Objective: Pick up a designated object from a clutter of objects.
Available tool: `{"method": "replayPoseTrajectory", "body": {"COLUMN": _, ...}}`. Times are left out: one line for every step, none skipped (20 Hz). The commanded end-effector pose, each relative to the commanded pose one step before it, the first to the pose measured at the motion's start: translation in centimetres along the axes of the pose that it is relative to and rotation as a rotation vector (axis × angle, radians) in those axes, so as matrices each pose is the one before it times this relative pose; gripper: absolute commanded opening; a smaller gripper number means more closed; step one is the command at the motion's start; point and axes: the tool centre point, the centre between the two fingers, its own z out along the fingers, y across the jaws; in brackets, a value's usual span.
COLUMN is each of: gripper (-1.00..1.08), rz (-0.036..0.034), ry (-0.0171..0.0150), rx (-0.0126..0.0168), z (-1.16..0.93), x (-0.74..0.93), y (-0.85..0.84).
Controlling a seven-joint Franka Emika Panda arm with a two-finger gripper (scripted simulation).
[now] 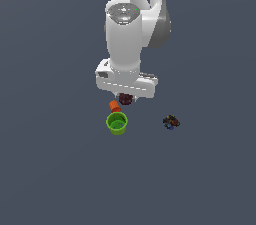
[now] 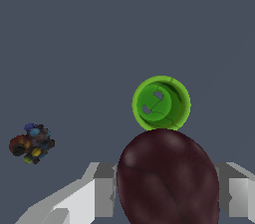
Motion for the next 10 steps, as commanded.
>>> {"method": "replayPoseTrajectory", "body": {"gripper": -1.0, "rz": -0.00053, "ry": -0.00047, "rx": 0.00102, "z": -2.654, "x": 0.099, "y": 1.88}}
{"method": "replayPoseTrajectory", "body": {"gripper": -1.0, "rz": 0.0, "ry": 0.0, "rx": 0.0, "z": -1.043, "x": 0.063, "y": 0.739}}
{"method": "replayPoseTrajectory", "body": {"gripper": -1.0, "rz": 0.0, "ry": 0.0, "rx": 0.0, "z": -1.035, "x": 0.065, "y": 0.734}}
{"method": "replayPoseTrajectory", "body": {"gripper": -1.0, "rz": 0.00008, "ry": -0.00047, "rx": -0.00011, "z": -0.994, "x": 0.081, "y": 0.725}}
{"method": "replayPoseTrajectory", "body": {"gripper": -1.0, "rz": 0.0, "ry": 0.0, "rx": 0.0, "z": -1.003, "x": 0.07, "y": 0.713}}
{"method": "replayPoseTrajectory", "body": {"gripper": -1.0, "rz": 0.0, "ry": 0.0, "rx": 0.0, "z": -0.985, "x": 0.074, "y": 0.701}}
{"method": "replayPoseTrajectory", "body": {"gripper": -1.0, "rz": 0.00014, "ry": -0.00032, "rx": -0.0006, "z": -0.944, "x": 0.087, "y": 0.678}}
{"method": "replayPoseTrajectory", "body": {"gripper": -1.0, "rz": 0.0, "ry": 0.0, "rx": 0.0, "z": -0.94, "x": 0.08, "y": 0.671}}
{"method": "replayPoseTrajectory", "body": {"gripper": -1.0, "rz": 0.00008, "ry": -0.00013, "rx": -0.00047, "z": -0.895, "x": 0.085, "y": 0.636}}
{"method": "replayPoseTrajectory", "body": {"gripper": -1.0, "rz": 0.0, "ry": 0.0, "rx": 0.0, "z": -0.854, "x": 0.08, "y": 0.613}}
